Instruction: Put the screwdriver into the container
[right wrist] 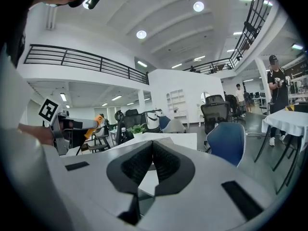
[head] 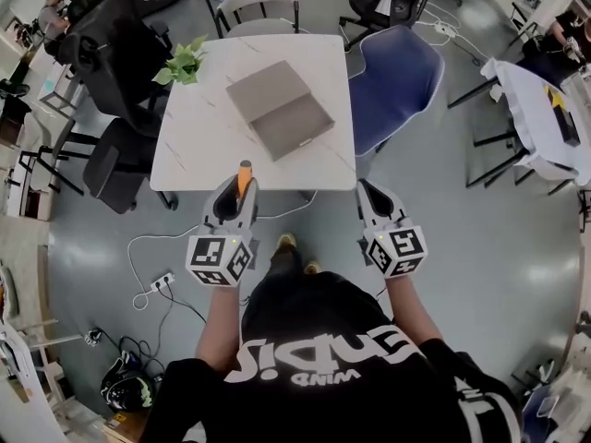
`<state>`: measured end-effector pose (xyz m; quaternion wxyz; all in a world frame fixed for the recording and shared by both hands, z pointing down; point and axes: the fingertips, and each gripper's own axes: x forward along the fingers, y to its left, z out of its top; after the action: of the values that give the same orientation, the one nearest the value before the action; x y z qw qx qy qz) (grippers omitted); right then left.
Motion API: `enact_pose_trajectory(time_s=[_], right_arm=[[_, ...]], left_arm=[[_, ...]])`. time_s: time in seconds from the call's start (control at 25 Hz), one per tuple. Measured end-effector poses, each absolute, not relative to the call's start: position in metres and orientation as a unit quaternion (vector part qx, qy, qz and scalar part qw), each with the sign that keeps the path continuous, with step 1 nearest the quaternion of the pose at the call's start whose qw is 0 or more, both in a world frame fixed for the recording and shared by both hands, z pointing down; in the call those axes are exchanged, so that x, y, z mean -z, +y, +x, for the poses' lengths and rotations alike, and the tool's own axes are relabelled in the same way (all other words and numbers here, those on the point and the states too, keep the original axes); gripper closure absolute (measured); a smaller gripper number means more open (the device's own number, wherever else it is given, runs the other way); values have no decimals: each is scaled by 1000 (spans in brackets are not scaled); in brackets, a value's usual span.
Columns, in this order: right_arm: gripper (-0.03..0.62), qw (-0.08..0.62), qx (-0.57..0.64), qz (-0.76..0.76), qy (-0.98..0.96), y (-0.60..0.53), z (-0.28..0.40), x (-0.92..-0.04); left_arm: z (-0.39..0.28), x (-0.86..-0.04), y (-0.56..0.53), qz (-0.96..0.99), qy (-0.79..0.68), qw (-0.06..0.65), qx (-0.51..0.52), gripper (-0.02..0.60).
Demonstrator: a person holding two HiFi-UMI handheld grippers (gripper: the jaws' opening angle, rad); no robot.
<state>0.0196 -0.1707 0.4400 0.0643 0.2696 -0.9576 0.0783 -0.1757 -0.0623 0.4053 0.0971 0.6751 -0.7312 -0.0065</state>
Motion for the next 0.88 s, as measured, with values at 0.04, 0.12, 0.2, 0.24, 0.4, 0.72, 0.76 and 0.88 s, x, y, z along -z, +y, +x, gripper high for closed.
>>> enact_pose_trajectory(time_s=[0.04, 0.12, 0.2, 0.24, 0.4, 0.72, 0.76, 0.88], right_arm=[[580, 64, -78, 272, -957, -176, 19, -440], [580, 62, -76, 277, -956, -188, 16, -439], [581, 60, -74, 282, -955, -202, 13, -437], [581, 59, -73, 285, -954, -209, 11, -436], [580, 59, -73, 289, -953, -232, 0, -437], [580, 67, -83, 288, -952, -270, -37, -445], [580, 68, -84, 288, -952, -274, -41, -446], [581, 73, -87, 291, -950, -287, -48, -450]], left_arm=[[-178, -405, -69, 677, -730, 96, 5, 463], [-183, -406, -84, 681, -727, 95, 3, 463], [-187, -407, -99, 685, -723, 94, 2, 463], [-189, -407, -107, 687, -720, 93, 2, 463], [-198, -413, -138, 699, -709, 98, -1, 463], [-221, -434, -193, 719, -683, 128, -15, 463], [-224, -437, -201, 720, -682, 131, -19, 463], [-230, -447, -223, 725, -674, 139, -28, 463]])
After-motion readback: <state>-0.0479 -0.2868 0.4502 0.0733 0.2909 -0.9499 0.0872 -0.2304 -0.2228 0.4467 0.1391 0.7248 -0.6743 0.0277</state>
